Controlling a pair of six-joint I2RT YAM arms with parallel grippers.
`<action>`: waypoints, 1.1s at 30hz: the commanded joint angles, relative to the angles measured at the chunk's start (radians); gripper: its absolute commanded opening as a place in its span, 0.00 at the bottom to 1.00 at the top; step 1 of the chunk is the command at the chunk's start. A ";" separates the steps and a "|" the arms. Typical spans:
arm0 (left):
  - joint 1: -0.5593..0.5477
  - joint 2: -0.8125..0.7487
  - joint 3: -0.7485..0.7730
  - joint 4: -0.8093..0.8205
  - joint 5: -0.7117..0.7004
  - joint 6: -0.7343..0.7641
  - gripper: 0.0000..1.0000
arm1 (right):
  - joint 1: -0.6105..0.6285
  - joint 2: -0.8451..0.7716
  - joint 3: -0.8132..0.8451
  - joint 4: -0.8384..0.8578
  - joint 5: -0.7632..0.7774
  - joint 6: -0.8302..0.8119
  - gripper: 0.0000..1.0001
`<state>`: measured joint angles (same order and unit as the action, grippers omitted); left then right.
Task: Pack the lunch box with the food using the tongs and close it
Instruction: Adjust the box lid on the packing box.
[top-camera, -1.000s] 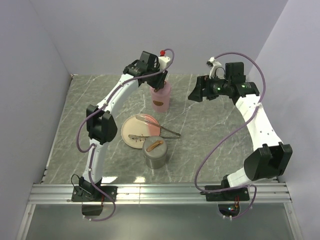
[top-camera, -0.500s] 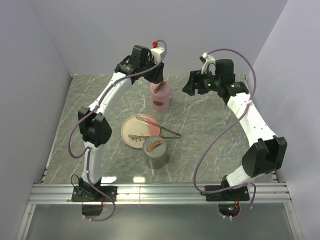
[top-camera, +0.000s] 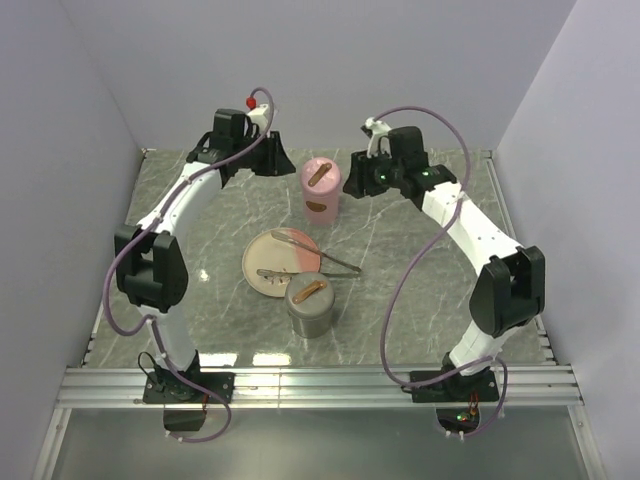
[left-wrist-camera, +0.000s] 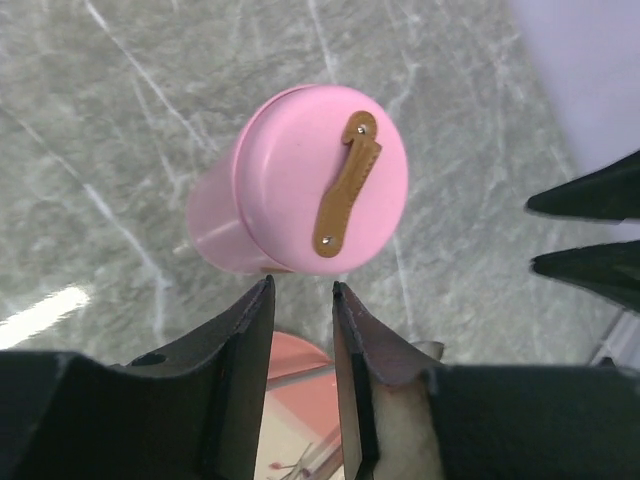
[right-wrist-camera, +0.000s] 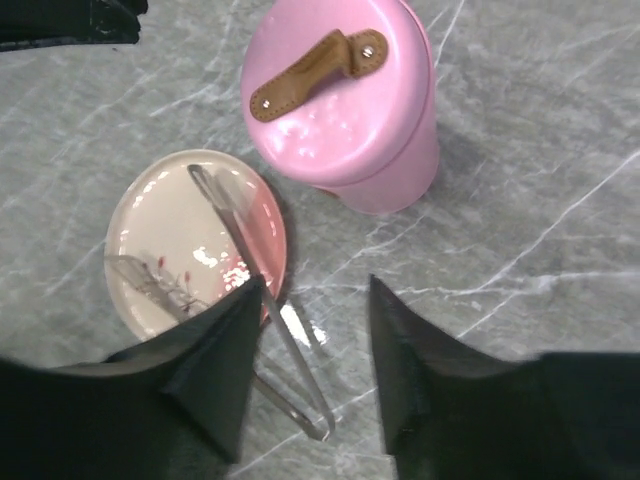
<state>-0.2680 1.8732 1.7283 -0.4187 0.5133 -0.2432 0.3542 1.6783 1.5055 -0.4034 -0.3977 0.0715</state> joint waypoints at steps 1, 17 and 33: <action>0.027 -0.080 -0.079 0.159 0.114 -0.125 0.36 | 0.087 -0.029 0.059 0.061 0.165 -0.050 0.50; 0.118 -0.249 -0.196 0.304 0.082 -0.202 0.48 | 0.242 0.130 0.228 0.041 0.701 0.353 0.49; 0.181 -0.287 -0.266 0.377 0.117 -0.254 0.55 | 0.296 0.265 0.369 0.025 0.772 0.441 0.52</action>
<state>-0.0948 1.6329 1.4708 -0.1001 0.5980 -0.4774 0.6376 1.9255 1.8236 -0.3878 0.3111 0.4946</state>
